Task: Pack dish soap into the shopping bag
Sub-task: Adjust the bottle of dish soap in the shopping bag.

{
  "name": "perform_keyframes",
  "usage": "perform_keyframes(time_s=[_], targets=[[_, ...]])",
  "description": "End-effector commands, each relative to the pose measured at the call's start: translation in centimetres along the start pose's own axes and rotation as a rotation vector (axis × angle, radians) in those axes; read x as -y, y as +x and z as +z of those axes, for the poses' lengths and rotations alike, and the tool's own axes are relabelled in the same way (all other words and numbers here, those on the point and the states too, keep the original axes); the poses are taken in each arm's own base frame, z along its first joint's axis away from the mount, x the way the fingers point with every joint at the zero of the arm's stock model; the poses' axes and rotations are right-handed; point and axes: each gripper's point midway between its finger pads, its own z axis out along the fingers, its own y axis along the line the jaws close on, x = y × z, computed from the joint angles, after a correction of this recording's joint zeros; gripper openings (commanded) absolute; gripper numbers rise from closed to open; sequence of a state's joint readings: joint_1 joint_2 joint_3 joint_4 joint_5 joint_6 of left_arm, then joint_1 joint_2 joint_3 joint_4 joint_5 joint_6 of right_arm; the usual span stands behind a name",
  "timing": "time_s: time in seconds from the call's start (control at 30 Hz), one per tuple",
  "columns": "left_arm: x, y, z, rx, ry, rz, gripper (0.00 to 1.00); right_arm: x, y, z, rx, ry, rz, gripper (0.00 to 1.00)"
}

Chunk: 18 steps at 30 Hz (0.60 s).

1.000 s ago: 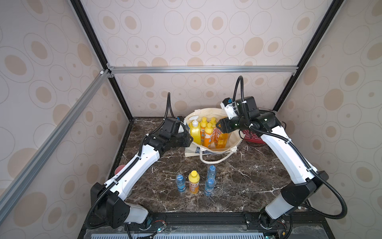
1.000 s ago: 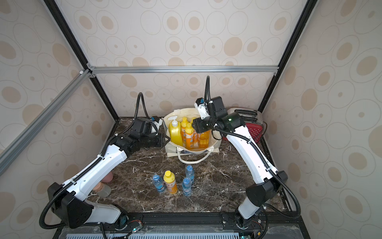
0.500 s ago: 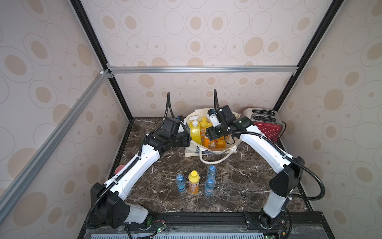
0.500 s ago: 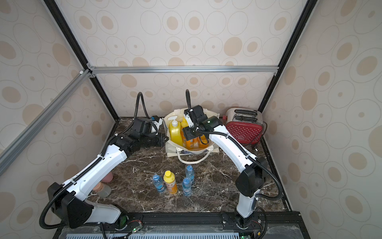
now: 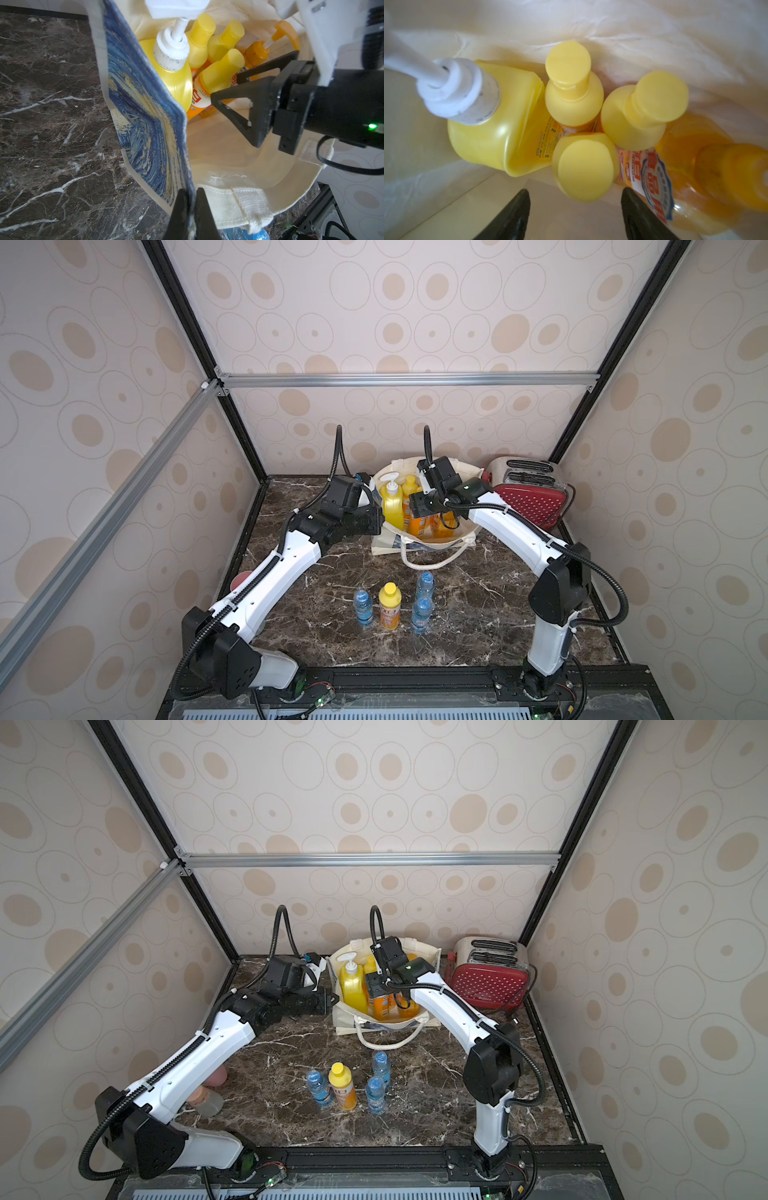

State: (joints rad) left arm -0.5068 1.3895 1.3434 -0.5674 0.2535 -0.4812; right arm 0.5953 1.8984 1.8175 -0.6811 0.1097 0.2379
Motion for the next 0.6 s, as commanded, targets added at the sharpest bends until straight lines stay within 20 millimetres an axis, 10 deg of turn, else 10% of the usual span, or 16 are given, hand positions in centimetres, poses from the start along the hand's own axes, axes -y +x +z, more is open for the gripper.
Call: perform_keyframes(time_s=[0.0,0.57], targets=[[0.8,0.0,-1.3,-0.007,0.022,0.024,0.04,0.6,0.4,1.8,-0.007,0.024,0.040,0.72],[0.7,0.3,-1.1,-0.021,0.017,0.029,0.04,1.2,0.2,3.8,0.033,0.016,0.082,0.42]])
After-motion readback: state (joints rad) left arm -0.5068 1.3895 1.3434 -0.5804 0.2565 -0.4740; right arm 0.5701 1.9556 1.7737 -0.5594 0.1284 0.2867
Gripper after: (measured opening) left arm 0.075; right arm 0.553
